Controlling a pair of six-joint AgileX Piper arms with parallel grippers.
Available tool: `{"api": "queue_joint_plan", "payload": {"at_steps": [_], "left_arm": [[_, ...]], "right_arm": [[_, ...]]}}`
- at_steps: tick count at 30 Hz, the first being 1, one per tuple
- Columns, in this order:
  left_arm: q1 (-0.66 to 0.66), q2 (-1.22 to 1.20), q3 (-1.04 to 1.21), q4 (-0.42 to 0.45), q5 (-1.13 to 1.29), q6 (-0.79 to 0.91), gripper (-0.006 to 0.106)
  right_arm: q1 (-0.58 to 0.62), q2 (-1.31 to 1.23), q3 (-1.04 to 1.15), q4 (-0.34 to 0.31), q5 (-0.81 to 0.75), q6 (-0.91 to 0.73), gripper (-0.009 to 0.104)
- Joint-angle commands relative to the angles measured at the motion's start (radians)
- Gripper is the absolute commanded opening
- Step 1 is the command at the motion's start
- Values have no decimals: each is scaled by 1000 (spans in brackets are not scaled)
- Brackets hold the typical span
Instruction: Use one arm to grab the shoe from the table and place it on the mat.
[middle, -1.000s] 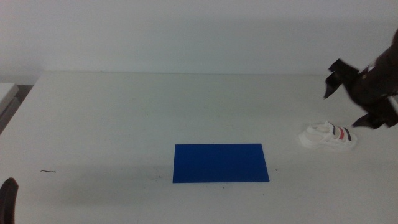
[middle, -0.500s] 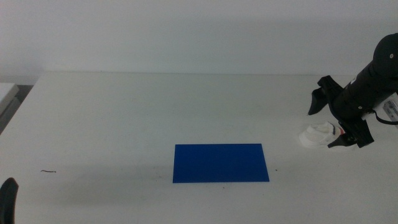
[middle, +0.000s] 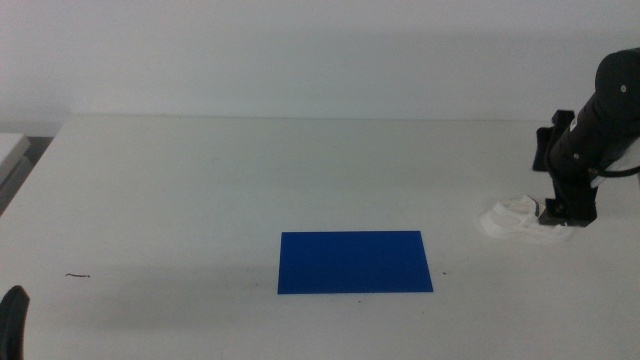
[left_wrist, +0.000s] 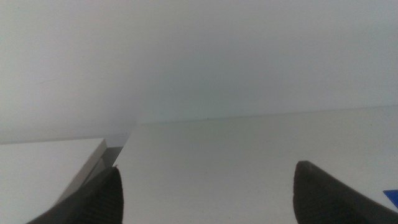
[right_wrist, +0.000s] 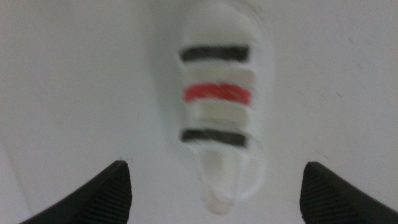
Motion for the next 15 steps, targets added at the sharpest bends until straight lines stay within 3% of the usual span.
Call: {"api": "queue_joint_plan", "payload": {"at_steps": [1, 4, 12, 15], "left_arm": [[-1, 5, 1, -4, -13, -3, 94], [-1, 5, 1, -4, -13, -3, 94], [-1, 5, 1, -4, -13, -3, 94], [-1, 5, 1, -4, -13, -3, 94]], "right_arm": [[1, 5, -22, -64, 7, 53, 93], [1, 49, -45, -76, 20, 63, 93], [1, 156, -61, -35, -19, 51, 92], [1, 174, -61, -30, -42, 51, 86]]}}
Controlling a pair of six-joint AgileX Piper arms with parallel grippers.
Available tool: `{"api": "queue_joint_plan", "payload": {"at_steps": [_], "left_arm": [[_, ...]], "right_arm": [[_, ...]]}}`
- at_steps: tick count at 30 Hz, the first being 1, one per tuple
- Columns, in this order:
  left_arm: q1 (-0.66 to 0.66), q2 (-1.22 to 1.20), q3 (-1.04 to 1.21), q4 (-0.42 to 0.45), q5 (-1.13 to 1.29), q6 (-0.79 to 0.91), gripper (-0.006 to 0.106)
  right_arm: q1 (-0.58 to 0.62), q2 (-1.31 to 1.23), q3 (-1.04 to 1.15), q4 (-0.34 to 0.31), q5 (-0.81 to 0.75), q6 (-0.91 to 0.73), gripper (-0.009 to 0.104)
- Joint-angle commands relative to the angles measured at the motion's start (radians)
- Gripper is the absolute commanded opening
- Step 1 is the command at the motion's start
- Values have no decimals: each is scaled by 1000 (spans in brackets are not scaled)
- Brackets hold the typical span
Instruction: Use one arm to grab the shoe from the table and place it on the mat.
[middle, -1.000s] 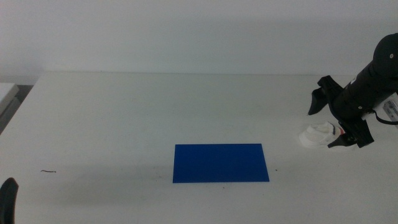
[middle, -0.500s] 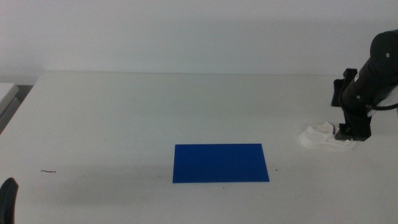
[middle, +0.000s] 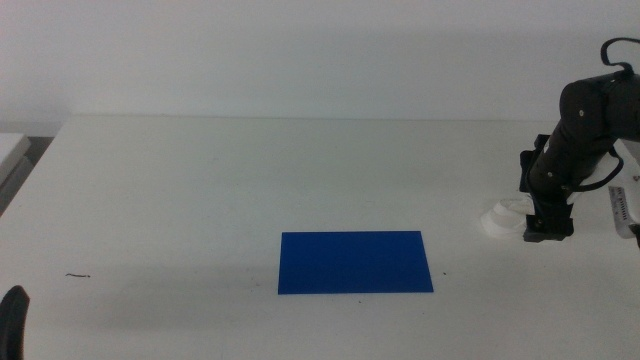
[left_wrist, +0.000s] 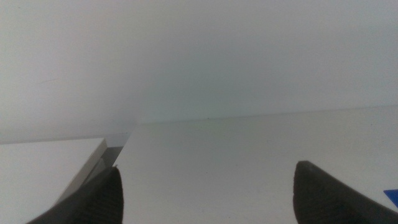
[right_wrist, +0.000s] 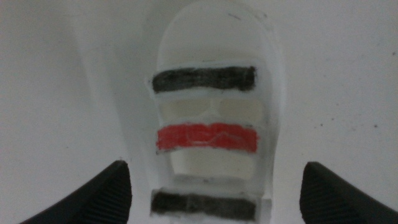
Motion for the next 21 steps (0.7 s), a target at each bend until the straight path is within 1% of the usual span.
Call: {"api": "queue_joint_plan", "payload": {"at_steps": [1, 2, 4, 7, 8, 10, 11, 14, 16, 21], "left_arm": [[-1, 5, 1, -4, -13, -3, 94], [-1, 5, 1, -4, -13, -3, 94], [-1, 5, 1, -4, -13, -3, 94], [-1, 5, 1, -4, -13, -3, 94], [-1, 5, 1, -4, -13, -3, 94], [-1, 5, 1, -4, -13, -3, 94], [-1, 5, 1, -4, -13, -3, 94], [-1, 5, 1, -4, -13, -3, 94], [-1, 5, 1, -4, -13, -3, 94], [-1, 5, 1, -4, -13, -3, 94]], "right_arm": [[1, 12, -6, 4, -8, 1, 82], [1, 15, -6, 4, -8, 8, 75], [1, 22, -6, 4, -13, 8, 54], [1, 22, -16, -18, 0, -21, 3], [1, 20, -31, -14, 28, -36, -2], [12, 6, -69, -11, 112, -68, -2], [24, 0, -90, -21, 165, -83, -2], [96, -21, -159, -81, 306, -81, -2], [160, -30, -204, -101, 387, -63, -2], [366, -32, -284, -103, 404, -45, -2]]}}
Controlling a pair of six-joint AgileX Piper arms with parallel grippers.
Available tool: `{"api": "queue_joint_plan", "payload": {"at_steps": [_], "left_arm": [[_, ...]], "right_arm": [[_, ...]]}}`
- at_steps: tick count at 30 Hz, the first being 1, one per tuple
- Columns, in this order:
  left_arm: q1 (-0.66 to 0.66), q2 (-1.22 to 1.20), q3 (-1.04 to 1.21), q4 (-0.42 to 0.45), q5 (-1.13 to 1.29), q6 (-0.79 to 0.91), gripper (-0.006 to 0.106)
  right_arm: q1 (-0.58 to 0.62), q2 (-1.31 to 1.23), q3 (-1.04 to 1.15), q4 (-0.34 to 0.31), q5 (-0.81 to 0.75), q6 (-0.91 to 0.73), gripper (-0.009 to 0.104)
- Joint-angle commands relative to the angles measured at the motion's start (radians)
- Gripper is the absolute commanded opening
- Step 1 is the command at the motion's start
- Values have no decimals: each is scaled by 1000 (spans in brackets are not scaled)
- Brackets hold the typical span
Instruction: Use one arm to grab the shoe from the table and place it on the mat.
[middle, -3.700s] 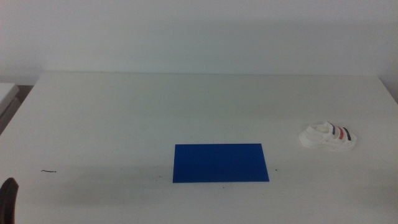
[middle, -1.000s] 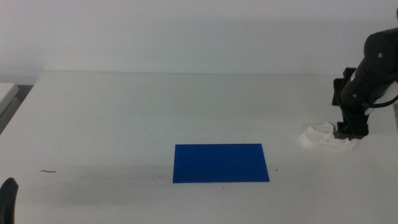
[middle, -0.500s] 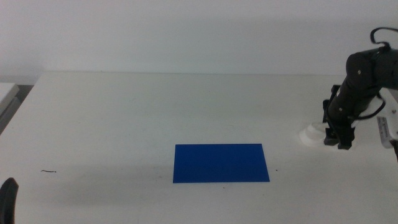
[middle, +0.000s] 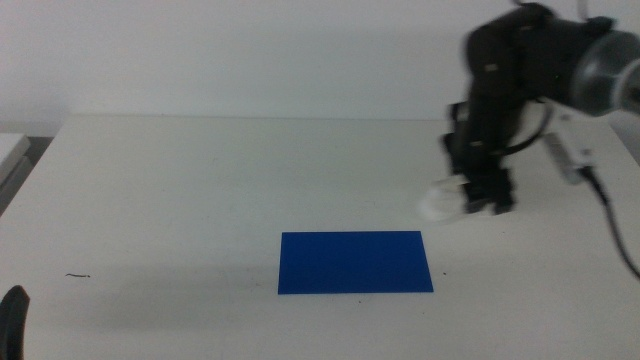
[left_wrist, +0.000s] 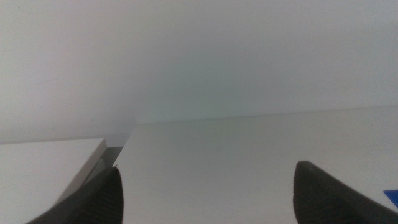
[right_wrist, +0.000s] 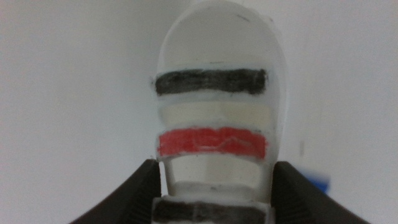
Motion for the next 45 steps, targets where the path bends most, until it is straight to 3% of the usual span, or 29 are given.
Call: {"api": "queue_joint_plan", "payload": {"at_steps": [1, 6, 10, 13, 15, 20, 26, 30, 37, 39, 45], "left_arm": [[-1, 5, 1, -4, -13, -3, 94], [-1, 5, 1, -4, -13, -3, 94], [-1, 5, 1, -4, -13, -3, 94], [-1, 5, 1, -4, -13, -3, 94], [-1, 5, 1, -4, -13, -3, 94], [-1, 5, 1, -4, -13, -3, 94], [-1, 5, 1, -4, -13, -3, 94], [-1, 5, 1, -4, -13, -3, 94], [-1, 5, 1, -4, -13, -3, 94], [-1, 5, 1, -4, -13, -3, 94], [-1, 5, 1, -4, -13, -3, 94]], "right_arm": [[97, -12, -26, -8, 34, 8, -2], [244, -5, -33, -5, -31, 47, -2], [269, 13, -33, 19, -36, 7, -2], [269, 18, -33, 42, -21, -276, -2], [269, 18, -33, 52, 6, -606, -2], [269, 18, -33, 67, 23, -1169, -2], [269, 18, -33, 29, -45, -1469, -2], [269, 23, -33, 97, -120, -1962, -2], [255, 41, -31, 308, -164, -2711, -2], [255, 56, -31, 339, -155, -2762, -2], [245, 88, -29, 341, -124, -2766, -2]]}}
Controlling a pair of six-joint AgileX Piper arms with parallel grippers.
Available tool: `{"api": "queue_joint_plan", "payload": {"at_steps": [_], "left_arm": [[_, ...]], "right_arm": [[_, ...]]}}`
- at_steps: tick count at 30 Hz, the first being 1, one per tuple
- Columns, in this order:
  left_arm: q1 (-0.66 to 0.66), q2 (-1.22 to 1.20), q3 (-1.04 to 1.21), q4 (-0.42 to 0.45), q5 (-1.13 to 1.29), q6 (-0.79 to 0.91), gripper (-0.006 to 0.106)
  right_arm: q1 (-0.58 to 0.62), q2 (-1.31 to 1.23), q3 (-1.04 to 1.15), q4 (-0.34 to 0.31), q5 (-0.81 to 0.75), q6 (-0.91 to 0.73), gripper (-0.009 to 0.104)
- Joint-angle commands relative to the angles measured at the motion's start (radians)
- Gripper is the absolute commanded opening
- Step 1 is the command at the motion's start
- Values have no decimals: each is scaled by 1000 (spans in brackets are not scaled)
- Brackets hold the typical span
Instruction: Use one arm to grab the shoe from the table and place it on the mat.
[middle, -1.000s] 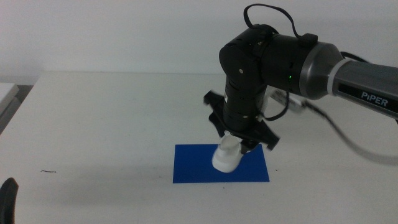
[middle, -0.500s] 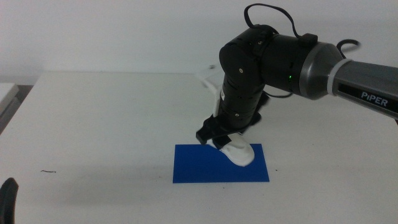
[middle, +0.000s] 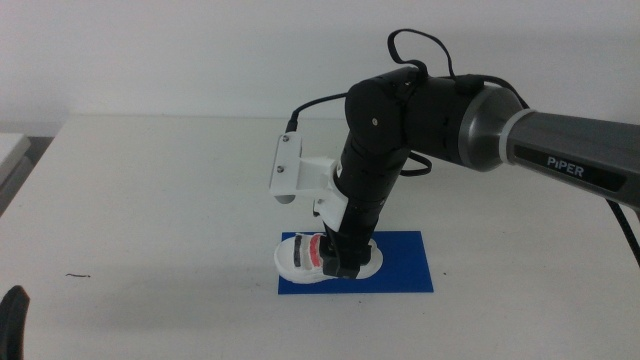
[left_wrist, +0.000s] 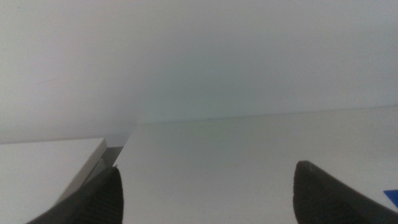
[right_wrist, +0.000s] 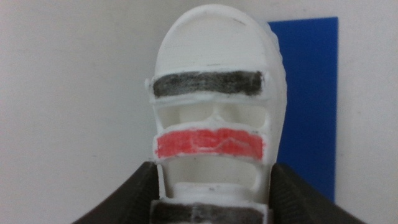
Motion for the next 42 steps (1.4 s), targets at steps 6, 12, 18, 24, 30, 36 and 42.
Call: {"api": "queue_joint_plan", "payload": {"at_steps": [6, 12, 18, 24, 30, 36, 42], "left_arm": [[-1, 5, 1, -4, -13, -3, 94], [-1, 5, 1, -4, -13, -3, 94], [-1, 5, 1, -4, -13, -3, 94], [-1, 5, 1, -4, -13, -3, 94], [-1, 5, 1, -4, -13, -3, 94], [-1, 5, 1, -4, -13, -3, 94], [-1, 5, 1, -4, -13, -3, 94]], "right_arm": [[-57, 7, 0, -13, -59, -17, -2], [-81, 48, 0, -16, -66, -19, -2], [-83, 84, 0, -16, -71, -19, -1], [-83, 77, 0, -22, -122, -12, 93], [-118, -208, 195, -59, -281, 156, 92], [-238, -709, 613, 39, -489, 413, 92], [-440, -1157, 1072, 57, -837, 499, 91]]}}
